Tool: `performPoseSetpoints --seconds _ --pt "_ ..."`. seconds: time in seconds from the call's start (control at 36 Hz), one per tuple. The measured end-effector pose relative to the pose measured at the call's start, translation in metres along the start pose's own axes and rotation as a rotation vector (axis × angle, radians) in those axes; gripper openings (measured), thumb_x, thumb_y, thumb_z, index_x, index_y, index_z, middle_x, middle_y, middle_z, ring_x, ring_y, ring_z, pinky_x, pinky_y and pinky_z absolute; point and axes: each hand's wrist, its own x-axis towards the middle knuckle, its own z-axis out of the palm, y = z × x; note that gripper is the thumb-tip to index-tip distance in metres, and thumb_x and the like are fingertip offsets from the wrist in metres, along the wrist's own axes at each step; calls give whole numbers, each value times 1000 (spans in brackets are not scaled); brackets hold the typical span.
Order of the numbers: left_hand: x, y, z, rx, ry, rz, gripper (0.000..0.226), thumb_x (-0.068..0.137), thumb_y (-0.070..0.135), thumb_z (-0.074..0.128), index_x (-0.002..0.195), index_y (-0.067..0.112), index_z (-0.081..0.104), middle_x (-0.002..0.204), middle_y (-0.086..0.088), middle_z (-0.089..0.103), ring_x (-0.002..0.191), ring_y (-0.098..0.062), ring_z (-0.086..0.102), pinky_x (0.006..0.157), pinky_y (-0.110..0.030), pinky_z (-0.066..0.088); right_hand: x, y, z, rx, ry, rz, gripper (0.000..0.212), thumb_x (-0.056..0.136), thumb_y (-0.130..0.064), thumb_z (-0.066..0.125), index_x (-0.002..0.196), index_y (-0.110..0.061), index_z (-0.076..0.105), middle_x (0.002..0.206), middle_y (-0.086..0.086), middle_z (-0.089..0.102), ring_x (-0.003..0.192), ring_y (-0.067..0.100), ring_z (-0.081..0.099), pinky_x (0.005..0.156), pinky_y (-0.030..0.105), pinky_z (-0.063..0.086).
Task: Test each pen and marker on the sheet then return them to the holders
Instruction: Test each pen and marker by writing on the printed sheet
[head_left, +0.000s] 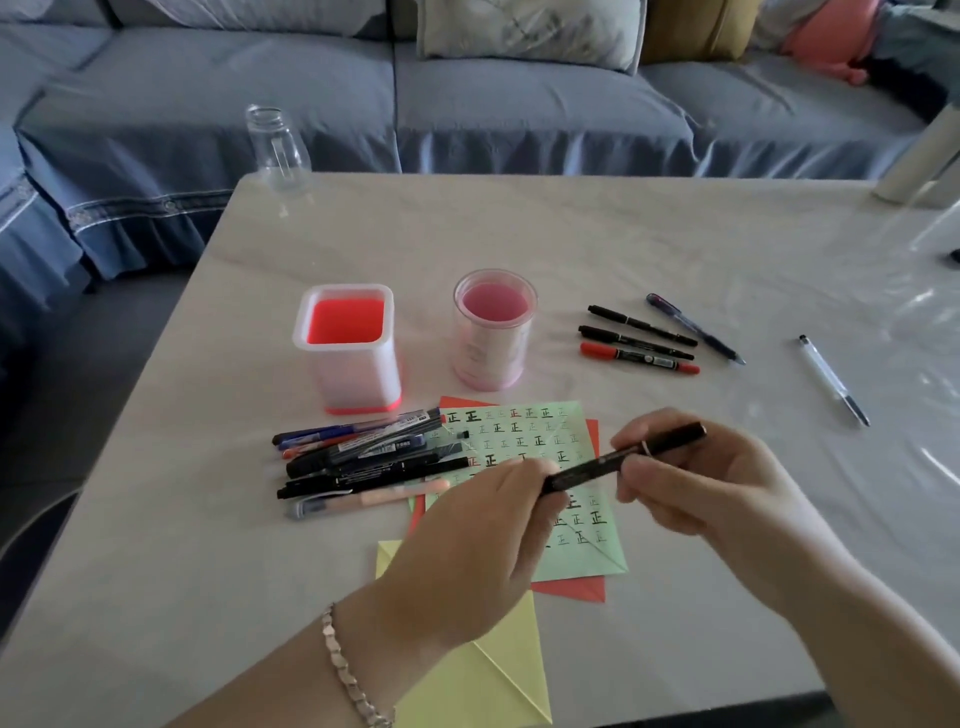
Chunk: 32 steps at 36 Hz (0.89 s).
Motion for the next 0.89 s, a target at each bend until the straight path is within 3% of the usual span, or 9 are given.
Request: performPoseSetpoints --seconds 0.06,0.22,0.39,0.47,0.58,0.64,0.72,0.83,0.89 --pt "-1 4 -1 -14 -19 -9 23 95 33 34 97 19 51 70 6 57 61 -11 47 52 -22 34 0 7 14 4 28 13 18 62 -24 79 65 -17 64 48 -2 52 41 4 38 40 12 29" --pt "-12 3 0 -162 -138 -36 31 91 45 24 99 28 49 81 4 66 67 -16 57 60 -34 44 8 35 54 67 284 36 40 87 -19 56 55 -12 34 40 -8 28 36 7 25 38 15 24" --pt "-19 -2 -10 -278 -235 -108 27 93 44 35 106 30 54 65 10 56 53 -5 44 54 -23 37 3 40 56 80 134 -100 41 87 -20 58 53 -15 34 42 -10 30 38 4 26 40 13 26" --pt "-31 -9 -11 -173 -236 -96 35 89 58 24 104 35 45 62 10 50 54 -5 45 54 -18 35 -1 45 55 52 123 -157 35 78 -32 59 54 -18 38 41 -11 34 38 4 28 41 12 27" --pt "-52 -36 -8 -74 -81 -259 30 93 45 21 94 25 44 60 11 43 62 3 46 55 -11 33 0 57 42 88 321 -124 26 89 -11 55 65 -7 47 43 -5 33 38 7 26 39 13 22" --pt "-64 -57 -6 91 -21 -304 27 94 36 24 92 20 46 77 15 44 77 4 44 61 -10 36 -2 65 35 26 375 -89 15 90 -3 48 78 -4 57 45 2 37 40 10 31 39 17 25" --pt "-80 -82 -3 327 25 -266 33 94 33 30 98 13 55 91 4 49 87 -7 41 80 -17 38 -8 79 28 32 410 -47 22 92 -1 44 85 -4 64 47 7 52 43 14 48 45 19 40" --pt "-91 -92 0 505 60 -237 35 87 27 38 99 8 64 97 -4 48 93 -19 45 82 -36 44 -10 88 29 144 361 20 24 82 -21 50 84 -5 68 71 18 69 65 27 67 56 25 52" --pt "-91 -86 2 499 91 -241 36 87 26 39 107 7 62 103 -7 50 99 -21 44 91 -35 36 -9 90 32 144 371 39 20 86 -18 52 83 -5 68 75 17 70 68 27 67 56 25 53"
